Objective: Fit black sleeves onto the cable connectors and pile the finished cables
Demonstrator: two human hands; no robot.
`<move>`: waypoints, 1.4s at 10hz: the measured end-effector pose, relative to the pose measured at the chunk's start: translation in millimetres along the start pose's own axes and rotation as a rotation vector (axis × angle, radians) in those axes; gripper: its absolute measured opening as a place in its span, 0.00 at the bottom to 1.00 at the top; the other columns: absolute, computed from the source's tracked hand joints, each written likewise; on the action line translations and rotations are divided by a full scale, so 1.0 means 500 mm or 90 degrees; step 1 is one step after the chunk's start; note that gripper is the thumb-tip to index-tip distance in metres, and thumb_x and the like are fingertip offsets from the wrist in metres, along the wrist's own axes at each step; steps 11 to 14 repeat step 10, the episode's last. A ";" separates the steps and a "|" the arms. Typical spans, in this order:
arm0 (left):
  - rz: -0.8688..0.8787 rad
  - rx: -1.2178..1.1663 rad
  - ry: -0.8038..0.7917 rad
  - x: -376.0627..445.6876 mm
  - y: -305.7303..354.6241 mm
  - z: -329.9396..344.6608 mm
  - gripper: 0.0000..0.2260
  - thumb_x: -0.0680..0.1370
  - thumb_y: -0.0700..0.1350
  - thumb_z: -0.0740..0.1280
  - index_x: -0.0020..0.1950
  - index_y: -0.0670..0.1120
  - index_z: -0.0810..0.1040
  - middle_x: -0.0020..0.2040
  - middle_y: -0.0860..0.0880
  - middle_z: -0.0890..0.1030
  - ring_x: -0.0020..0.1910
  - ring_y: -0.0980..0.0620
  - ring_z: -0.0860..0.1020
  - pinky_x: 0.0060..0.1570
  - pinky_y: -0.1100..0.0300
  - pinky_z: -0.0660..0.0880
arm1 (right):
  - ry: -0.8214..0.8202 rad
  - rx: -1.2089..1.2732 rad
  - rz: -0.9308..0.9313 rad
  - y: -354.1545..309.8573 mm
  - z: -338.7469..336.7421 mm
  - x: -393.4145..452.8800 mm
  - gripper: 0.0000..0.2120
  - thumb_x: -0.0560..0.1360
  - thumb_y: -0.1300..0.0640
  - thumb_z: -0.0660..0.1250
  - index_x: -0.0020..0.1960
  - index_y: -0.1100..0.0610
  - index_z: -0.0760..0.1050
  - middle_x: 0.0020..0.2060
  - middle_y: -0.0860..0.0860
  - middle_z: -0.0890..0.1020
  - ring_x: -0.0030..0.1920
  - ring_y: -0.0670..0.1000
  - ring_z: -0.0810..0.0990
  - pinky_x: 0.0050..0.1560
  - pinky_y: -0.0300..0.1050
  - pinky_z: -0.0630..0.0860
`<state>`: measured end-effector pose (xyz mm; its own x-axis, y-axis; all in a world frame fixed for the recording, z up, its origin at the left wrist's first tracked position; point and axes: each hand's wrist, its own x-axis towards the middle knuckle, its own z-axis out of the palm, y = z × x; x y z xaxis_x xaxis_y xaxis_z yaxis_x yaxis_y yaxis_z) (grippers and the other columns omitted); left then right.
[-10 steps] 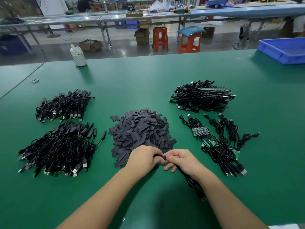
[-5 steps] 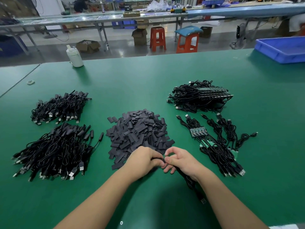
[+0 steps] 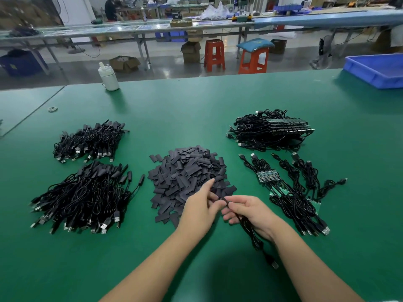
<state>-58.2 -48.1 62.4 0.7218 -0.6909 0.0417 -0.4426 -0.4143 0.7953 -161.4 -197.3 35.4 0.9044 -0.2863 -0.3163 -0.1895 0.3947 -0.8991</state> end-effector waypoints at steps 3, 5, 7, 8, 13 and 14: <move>-0.134 -0.456 -0.088 -0.054 0.038 0.029 0.04 0.81 0.40 0.64 0.55 0.44 0.78 0.43 0.43 0.83 0.36 0.49 0.82 0.39 0.57 0.80 | 0.083 0.474 -0.138 -0.102 0.108 0.020 0.05 0.81 0.66 0.58 0.52 0.63 0.73 0.42 0.57 0.82 0.40 0.51 0.84 0.44 0.43 0.83; -0.152 -0.252 0.066 -0.023 0.014 -0.091 0.04 0.80 0.46 0.67 0.51 0.48 0.81 0.36 0.49 0.84 0.34 0.47 0.84 0.34 0.51 0.82 | 0.156 0.040 -0.180 -0.108 0.129 0.038 0.10 0.79 0.65 0.67 0.59 0.57 0.77 0.56 0.53 0.83 0.58 0.50 0.82 0.63 0.45 0.77; -0.128 0.213 0.284 0.038 -0.101 -0.321 0.12 0.79 0.54 0.66 0.56 0.51 0.83 0.39 0.57 0.82 0.33 0.54 0.80 0.30 0.61 0.78 | 0.381 -0.489 -0.196 -0.056 0.044 0.026 0.10 0.80 0.58 0.65 0.61 0.50 0.76 0.55 0.47 0.78 0.49 0.39 0.76 0.50 0.38 0.72; -0.243 0.431 0.232 0.047 -0.188 -0.379 0.15 0.79 0.55 0.65 0.57 0.46 0.82 0.44 0.46 0.83 0.38 0.46 0.78 0.37 0.58 0.76 | 0.417 -0.532 -0.120 -0.011 0.000 0.024 0.14 0.81 0.58 0.65 0.66 0.55 0.73 0.56 0.51 0.73 0.44 0.42 0.75 0.47 0.37 0.70; -0.089 0.642 0.251 0.003 -0.284 -0.364 0.13 0.76 0.47 0.72 0.53 0.39 0.82 0.45 0.40 0.80 0.43 0.39 0.76 0.37 0.50 0.72 | 0.419 -0.483 -0.087 0.014 -0.021 0.031 0.14 0.80 0.57 0.66 0.65 0.55 0.73 0.52 0.51 0.74 0.44 0.46 0.75 0.48 0.41 0.72; -0.089 0.642 0.251 0.003 -0.284 -0.364 0.13 0.76 0.47 0.72 0.53 0.39 0.82 0.45 0.40 0.80 0.43 0.39 0.76 0.37 0.50 0.72 | 0.419 -0.483 -0.087 0.014 -0.021 0.031 0.14 0.80 0.57 0.66 0.65 0.55 0.73 0.52 0.51 0.74 0.44 0.46 0.75 0.48 0.41 0.72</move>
